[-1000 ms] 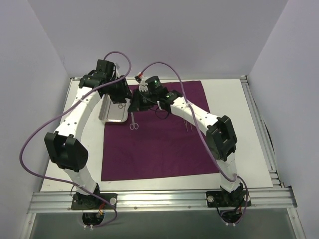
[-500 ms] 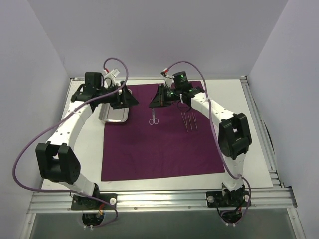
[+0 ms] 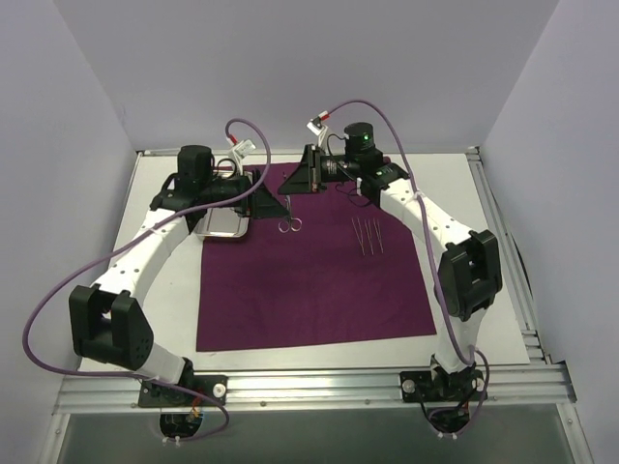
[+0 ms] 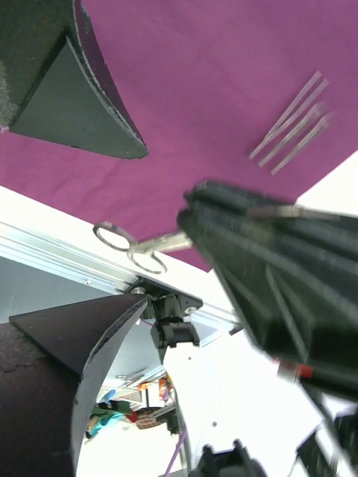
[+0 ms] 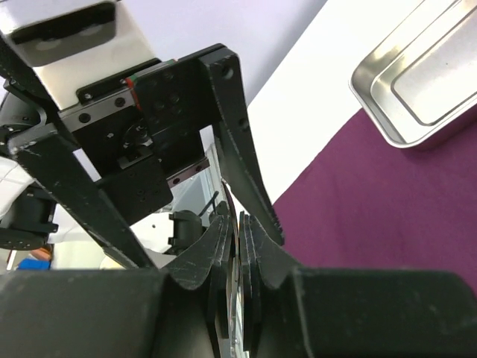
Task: Open and lay out the surgical kit
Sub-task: Place the medical item in the surgical kit.
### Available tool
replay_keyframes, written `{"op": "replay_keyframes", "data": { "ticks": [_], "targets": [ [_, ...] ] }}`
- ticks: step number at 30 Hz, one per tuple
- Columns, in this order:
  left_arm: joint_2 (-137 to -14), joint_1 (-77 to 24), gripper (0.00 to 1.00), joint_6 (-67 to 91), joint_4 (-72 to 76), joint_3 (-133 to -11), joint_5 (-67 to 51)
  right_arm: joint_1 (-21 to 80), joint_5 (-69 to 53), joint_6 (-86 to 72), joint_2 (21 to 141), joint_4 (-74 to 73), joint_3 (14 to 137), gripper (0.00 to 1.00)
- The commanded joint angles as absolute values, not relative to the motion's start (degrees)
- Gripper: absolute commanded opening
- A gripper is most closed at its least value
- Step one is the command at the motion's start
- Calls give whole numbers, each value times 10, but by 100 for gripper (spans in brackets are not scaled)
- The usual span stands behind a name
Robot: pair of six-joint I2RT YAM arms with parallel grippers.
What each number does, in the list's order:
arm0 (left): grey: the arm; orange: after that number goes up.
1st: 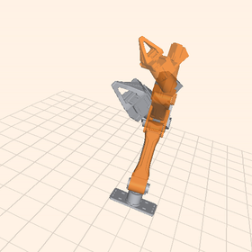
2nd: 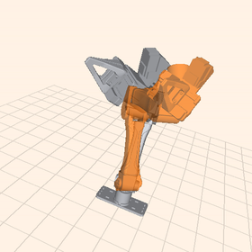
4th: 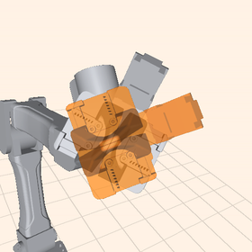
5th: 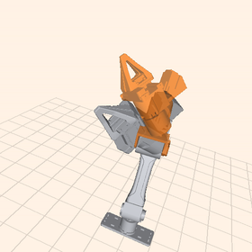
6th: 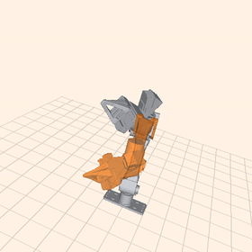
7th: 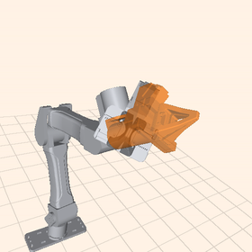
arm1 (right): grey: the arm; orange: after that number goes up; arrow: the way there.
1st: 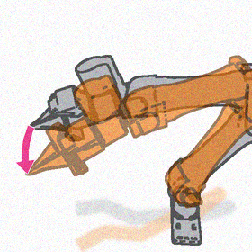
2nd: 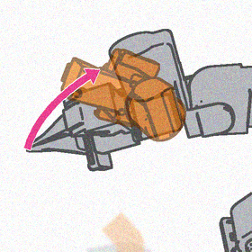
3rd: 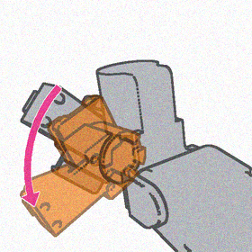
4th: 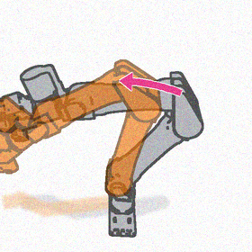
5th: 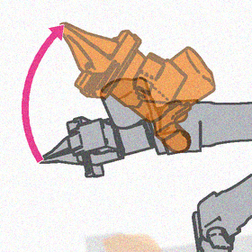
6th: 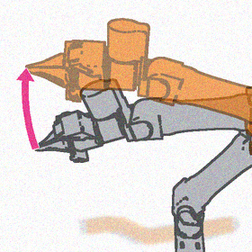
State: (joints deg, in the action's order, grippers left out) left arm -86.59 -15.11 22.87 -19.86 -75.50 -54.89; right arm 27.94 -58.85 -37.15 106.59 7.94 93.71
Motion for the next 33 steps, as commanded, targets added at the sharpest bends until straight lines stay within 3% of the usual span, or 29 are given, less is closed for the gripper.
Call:
{"op": "replay_keyframes", "data": {
  "ticks": [1, 13, 20, 21, 25, 28, 31, 33],
  "targets": [
    [-847, -149, 81, 221, -147, -757, -597, 270, -622, -407, 1032, 156, 926, 0],
    [-863, -168, 72, 269, -97, -739, -645, 255, -595, -485, 1023, 256, 903, 0],
    [-875, -173, 21, 288, -84, -742, -657, 256, -583, -498, 1023, 269, 898, 0],
    [-875, -173, 4, 287, -87, -744, -655, 257, -580, -498, 1023, 266, 899, 0],
    [-875, -173, 2, 258, -153, -765, -618, 258, -556, -463, 1030, 178, 925, 7],
    [-877, -173, 2, 234, -203, -791, -569, 262, -527, -405, 1038, 72, 966, 20],
    [-875, -172, 2, 227, -231, -807, -521, 265, -501, -361, 1040, 6, 990, 24],
    [-876, -172, 2, 222, -248, -812, -510, 265, -480, -337, 1044, -33, 1005, 36]
  ]
}}
